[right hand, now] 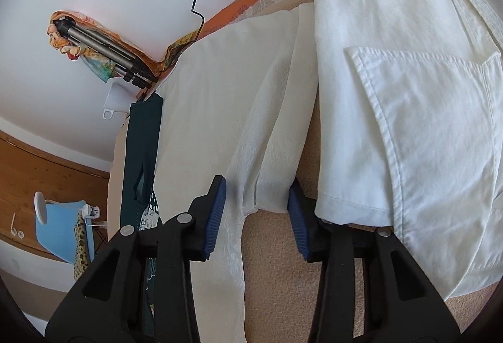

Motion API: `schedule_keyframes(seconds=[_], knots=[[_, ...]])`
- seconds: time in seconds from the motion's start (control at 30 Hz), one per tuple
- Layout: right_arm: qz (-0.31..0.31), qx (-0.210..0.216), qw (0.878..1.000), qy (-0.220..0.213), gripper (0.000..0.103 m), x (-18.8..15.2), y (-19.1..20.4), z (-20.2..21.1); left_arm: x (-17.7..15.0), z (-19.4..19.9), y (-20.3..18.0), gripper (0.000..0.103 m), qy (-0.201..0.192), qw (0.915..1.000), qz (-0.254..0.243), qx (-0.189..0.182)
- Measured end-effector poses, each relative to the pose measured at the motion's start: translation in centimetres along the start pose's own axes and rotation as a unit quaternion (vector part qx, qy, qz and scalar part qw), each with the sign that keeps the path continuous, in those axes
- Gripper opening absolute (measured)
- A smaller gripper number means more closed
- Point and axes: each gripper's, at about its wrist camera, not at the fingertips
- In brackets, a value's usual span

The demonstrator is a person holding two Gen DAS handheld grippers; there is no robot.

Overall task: Fold small clothes
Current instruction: 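Grasp the cream side at the hem with left tool while right tool grasps its sleeve, then fold the cream side over onto the dark green panel with both tools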

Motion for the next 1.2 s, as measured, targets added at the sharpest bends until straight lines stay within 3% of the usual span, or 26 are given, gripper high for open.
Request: schedule_keyframes(seconds=[0.07,0.23,0.37,0.7,0.9,1.2], knots=[[0.014,-0.025,1.0,-0.004,0.015,-0.1,0.7,-0.3,-0.1,0.2,0.4,0.0,-0.005,0.9999,0.013,-0.006],[0.033,-0.046,0.998,-0.033,0.006,0.2,2.1,1.2,-0.3,1.1,0.6,0.0,-0.021,0.9994,0.023,-0.012],[0.055,-0.075,0.994,-0.052,0.005,0.3,3.6,1.8,-0.4,1.7,1.1,0.0,-0.031,0.9988,0.035,-0.014],[0.083,-0.069,0.991,-0.077,0.004,0.8,8.5,2.9,-0.8,5.5,3.7,0.0,-0.074,0.9944,0.075,-0.009],[0.116,-0.066,0.987,-0.089,0.004,1.2,13.1,3.1,-1.5,7.9,5.6,0.0,-0.097,0.9909,0.094,0.001],[0.204,-0.084,0.971,-0.087,0.004,-0.8,21.0,1.4,-4.0,11.3,8.4,0.0,-0.12,0.9829,0.138,0.023]])
Point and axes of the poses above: each gripper's, at about its wrist camera, not at the fingertips, and z roughly against the way its jaws point, y to its left, x to its top, and after that the axes turned 15 degrees about -x, right-handed
